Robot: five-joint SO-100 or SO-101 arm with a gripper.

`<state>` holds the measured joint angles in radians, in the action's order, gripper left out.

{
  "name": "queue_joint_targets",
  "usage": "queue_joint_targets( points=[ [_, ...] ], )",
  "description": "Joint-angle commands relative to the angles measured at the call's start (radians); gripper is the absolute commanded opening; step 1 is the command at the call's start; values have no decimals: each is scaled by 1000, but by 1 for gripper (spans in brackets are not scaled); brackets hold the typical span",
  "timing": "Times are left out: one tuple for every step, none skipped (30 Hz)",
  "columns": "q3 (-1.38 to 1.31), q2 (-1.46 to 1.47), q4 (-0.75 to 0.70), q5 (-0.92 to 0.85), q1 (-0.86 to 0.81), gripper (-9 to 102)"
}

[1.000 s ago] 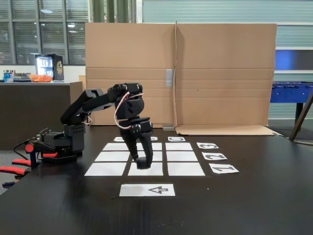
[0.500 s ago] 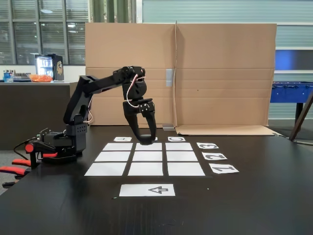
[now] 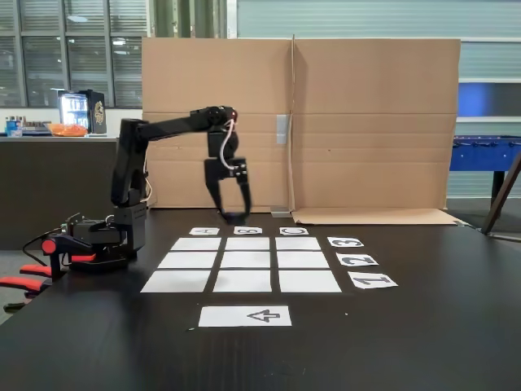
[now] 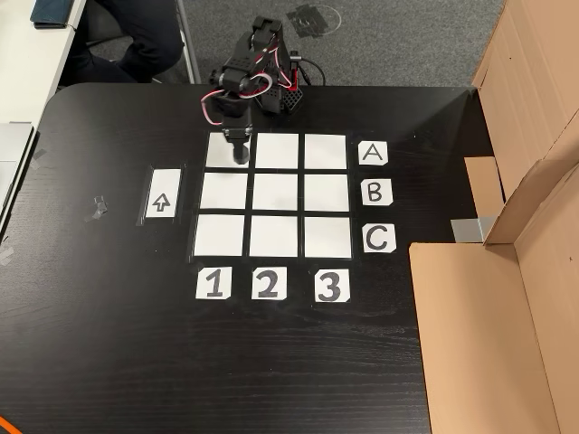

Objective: Pick up a new token and place it in the grid on square A2.

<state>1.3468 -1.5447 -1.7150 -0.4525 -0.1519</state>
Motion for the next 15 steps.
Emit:
queue_joint_targets(
  points=[
    [64, -141, 3, -23, 34, 15],
    [94, -179, 3, -29, 44, 15],
    [117, -212, 3, -31, 51, 15],
    [141, -242, 3, -35, 58, 15],
    [166, -267, 3, -41, 66, 15],
    [193, -288, 3, -51, 72, 15],
    [219, -308, 5, -55, 81, 15],
    [253, -330, 6, -66, 92, 15],
    [287, -357, 15, -74, 104, 15],
    [324, -385, 21, -87, 117, 15],
    [362, -413, 28, -104, 129, 15],
    [391, -433, 29, -117, 140, 15],
    [426, -459, 32, -133, 153, 15],
    [463, -491, 37, -147, 167, 15],
    [499, -525, 40, -163, 181, 15]
  ],
)
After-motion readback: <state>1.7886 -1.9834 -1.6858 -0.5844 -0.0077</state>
